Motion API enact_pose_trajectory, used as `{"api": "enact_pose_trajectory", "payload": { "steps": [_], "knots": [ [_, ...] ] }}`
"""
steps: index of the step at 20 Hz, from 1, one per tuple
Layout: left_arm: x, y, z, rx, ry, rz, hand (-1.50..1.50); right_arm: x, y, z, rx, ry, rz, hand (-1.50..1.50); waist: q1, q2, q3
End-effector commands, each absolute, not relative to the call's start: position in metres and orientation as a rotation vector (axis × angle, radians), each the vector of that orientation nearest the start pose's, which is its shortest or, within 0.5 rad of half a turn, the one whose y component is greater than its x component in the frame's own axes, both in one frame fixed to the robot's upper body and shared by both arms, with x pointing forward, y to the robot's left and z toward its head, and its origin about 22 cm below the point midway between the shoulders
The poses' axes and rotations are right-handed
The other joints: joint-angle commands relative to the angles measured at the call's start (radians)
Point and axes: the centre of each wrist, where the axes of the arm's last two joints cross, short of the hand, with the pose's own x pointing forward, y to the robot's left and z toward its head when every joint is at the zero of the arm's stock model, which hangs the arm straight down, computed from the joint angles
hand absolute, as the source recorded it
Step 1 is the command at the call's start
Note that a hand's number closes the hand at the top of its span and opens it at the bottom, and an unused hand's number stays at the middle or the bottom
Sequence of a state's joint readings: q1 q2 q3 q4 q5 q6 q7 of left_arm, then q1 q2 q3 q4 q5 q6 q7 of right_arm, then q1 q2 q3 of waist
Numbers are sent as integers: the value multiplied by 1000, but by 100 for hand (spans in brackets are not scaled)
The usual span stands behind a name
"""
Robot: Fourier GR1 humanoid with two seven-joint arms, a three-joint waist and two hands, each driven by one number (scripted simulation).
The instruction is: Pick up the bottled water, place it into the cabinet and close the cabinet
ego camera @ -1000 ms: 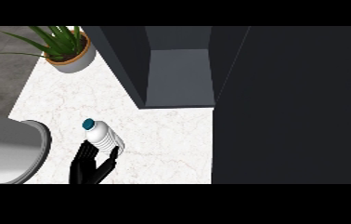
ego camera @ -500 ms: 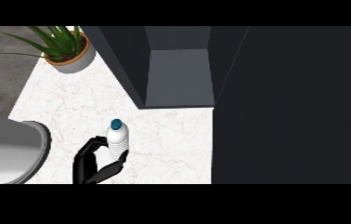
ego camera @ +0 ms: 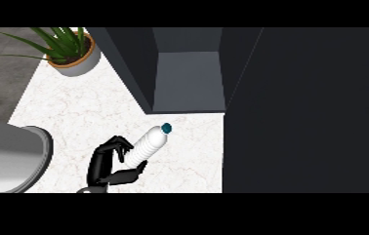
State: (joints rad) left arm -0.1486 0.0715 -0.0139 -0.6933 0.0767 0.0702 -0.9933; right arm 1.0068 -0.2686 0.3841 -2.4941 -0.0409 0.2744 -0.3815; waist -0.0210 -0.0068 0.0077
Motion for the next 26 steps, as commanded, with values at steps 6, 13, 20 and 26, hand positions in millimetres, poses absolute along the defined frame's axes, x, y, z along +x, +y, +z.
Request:
{"api": "enact_pose_trajectory", "payload": {
  "steps": [6,13,20,26],
  "knots": [
    [238,183,-135,-151,-1777,-67,150,25,-222,134,332,-1905,190,-150,8,4,-8],
    [267,141,-84,-142,-1785,-44,150,23,-234,140,332,-1911,192,-150,7,3,-8],
    [308,106,-37,-105,-1751,-50,150,21,-236,129,317,-1920,190,-150,-7,6,-8],
    [338,79,-6,-30,-1740,-37,150,21,-239,134,321,-1926,197,-150,-22,10,-9]
  ]
}}
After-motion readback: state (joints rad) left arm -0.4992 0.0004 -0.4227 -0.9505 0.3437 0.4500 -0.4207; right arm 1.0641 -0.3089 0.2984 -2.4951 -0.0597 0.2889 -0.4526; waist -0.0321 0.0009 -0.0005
